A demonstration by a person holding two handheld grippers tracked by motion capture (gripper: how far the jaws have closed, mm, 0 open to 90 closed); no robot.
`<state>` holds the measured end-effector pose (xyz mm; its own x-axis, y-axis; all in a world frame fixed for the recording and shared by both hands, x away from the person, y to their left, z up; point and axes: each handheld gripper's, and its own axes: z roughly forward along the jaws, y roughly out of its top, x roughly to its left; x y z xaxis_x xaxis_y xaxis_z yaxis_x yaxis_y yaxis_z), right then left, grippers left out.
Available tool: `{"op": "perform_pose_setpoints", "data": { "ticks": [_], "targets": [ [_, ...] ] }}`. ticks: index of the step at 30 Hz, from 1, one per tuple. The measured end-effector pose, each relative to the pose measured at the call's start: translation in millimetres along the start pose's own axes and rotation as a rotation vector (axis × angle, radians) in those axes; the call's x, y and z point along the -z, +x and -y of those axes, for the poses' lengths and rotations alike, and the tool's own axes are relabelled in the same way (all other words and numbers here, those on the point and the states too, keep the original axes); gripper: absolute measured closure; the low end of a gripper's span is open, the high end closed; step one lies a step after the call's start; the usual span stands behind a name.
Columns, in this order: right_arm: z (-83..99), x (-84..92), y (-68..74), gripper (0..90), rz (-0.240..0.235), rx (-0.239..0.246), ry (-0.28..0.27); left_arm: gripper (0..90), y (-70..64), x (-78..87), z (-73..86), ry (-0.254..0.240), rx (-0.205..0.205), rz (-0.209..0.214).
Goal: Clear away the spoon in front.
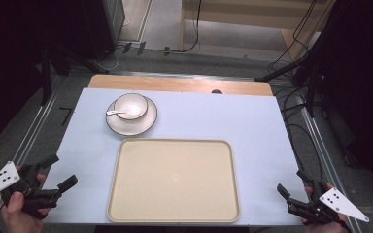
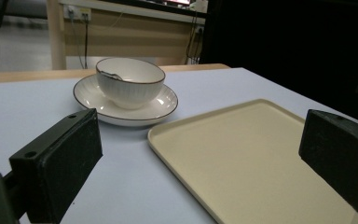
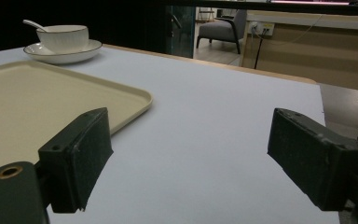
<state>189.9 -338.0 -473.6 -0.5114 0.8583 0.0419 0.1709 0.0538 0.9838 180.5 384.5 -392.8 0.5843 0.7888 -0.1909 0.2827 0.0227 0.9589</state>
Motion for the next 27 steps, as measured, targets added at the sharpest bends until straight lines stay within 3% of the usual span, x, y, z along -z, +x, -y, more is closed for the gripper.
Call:
{"op": "perform_pose_setpoints", "data": {
  "ticks": [3,7,12,21,27],
  "targets": [
    [-0.1,0.2,-0.2,13.8,0.002,0.003,0.0,0.0,1.1,-3.4,-3.1,0.001,0.027,-0.008],
    [-0.2,0.5,-0.1,13.8,0.003,0.002,0.003,0.0,2.8,-10.0,-9.4,0.015,0.02,-0.02],
    [-0.6,-0.4,0.4,13.8,0.004,0.007,0.006,0.0,3.3,-20.4,-15.9,0.032,0.013,-0.002],
    [-0.4,1.1,-0.7,13.8,0.007,0.004,0.004,0.0,5.7,-32.2,-22.2,0.015,0.019,-0.002],
    [-1.2,0.1,-0.3,13.8,0.002,0.007,-0.001,0.0,10.1,-45.0,-25.4,0.029,0.009,0.013]
  ]
}}
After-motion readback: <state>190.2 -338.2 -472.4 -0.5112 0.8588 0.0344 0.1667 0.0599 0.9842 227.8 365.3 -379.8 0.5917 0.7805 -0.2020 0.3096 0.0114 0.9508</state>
